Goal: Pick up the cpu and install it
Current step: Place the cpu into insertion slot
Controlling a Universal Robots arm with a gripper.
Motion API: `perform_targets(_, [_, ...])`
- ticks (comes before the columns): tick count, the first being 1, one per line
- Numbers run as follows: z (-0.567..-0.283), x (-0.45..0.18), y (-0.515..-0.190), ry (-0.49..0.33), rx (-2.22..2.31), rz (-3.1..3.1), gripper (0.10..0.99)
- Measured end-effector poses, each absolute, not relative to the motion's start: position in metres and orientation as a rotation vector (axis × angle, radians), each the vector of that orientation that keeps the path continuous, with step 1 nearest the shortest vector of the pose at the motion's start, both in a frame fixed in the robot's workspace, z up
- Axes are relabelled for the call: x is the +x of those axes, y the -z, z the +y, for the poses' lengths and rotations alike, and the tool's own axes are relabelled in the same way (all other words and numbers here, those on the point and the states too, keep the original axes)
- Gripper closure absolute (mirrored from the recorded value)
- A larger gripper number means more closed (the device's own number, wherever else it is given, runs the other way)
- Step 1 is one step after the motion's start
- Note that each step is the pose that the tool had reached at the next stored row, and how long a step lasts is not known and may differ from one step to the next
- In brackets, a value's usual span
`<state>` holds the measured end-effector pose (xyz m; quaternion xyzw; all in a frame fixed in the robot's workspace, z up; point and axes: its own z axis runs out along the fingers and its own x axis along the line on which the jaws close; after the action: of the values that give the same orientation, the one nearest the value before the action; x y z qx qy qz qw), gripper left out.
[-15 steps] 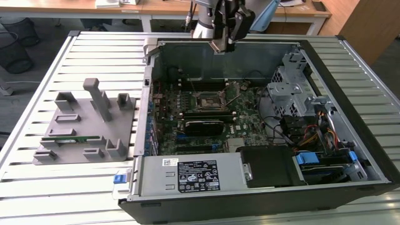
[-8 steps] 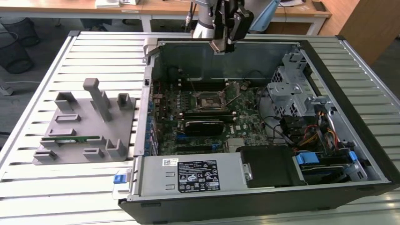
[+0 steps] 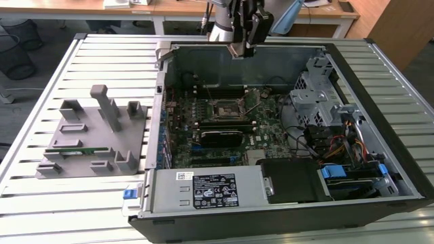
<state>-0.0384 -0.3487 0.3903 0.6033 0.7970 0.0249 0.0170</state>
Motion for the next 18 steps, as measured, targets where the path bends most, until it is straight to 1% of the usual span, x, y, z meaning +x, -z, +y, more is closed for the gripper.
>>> perform_targets(18, [-0.3477,-0.0384,-0.3893,-0.073,2.059,2.322,0.557])
